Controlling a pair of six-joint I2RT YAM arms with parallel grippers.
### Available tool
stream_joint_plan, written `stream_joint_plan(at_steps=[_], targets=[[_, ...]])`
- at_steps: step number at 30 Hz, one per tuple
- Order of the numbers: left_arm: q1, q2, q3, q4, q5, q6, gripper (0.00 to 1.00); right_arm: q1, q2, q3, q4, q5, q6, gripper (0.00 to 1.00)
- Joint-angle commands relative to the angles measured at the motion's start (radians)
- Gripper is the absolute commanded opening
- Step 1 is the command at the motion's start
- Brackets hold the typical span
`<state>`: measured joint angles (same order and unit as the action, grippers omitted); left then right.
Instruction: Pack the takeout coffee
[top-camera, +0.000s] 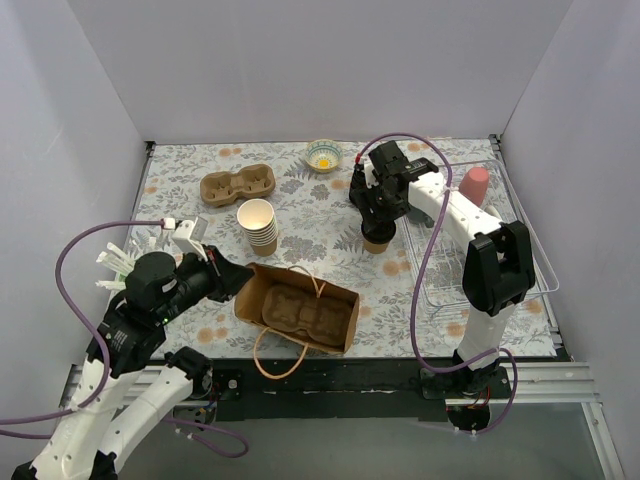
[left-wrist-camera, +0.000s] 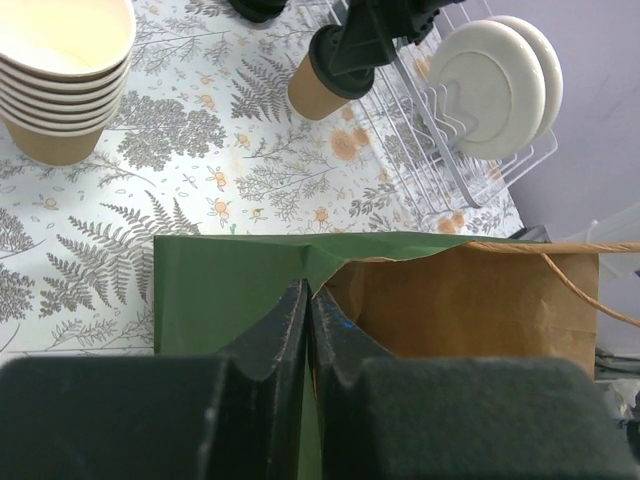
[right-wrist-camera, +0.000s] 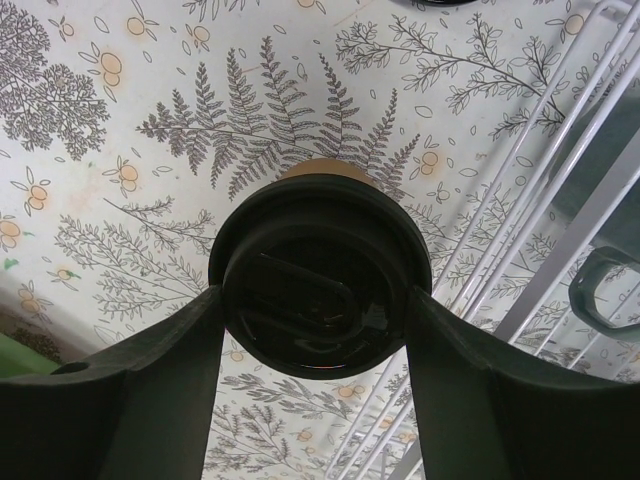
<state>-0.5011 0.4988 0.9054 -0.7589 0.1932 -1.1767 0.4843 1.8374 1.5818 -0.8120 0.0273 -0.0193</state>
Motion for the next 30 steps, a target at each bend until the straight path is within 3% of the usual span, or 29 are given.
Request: stream_joint_plan(at_steps=[1,10,11,14,21,30], targets=[[0.003,0.015,0.056,-0.019,-0.095,-0.049,0.13,-0.001,0.000,0.033,0.011,0.011,0.004,0.60],[0.001,0.041,0.138,-0.120,-0.222,-0.032,0.41,-0.001,-0.023,0.037,0.000,0.003,0.002,0.54],[0.001,0.047,0.154,-0.135,-0.245,-0.028,0.49,-0.001,-0.026,0.038,-0.001,0.005,-0.002,0.54],[0.003,0.078,0.182,-0.151,-0.273,0.001,0.56,-0.001,-0.035,0.050,-0.004,0.003,-0.004,0.54],[0.003,0.185,0.216,-0.138,-0.221,0.038,0.58,-0.001,-0.066,0.078,-0.026,0.010,-0.010,0.53],[0.001,0.202,0.151,-0.053,-0.153,0.123,0.59,-0.001,-0.101,0.087,-0.030,0.008,-0.010,0.53]])
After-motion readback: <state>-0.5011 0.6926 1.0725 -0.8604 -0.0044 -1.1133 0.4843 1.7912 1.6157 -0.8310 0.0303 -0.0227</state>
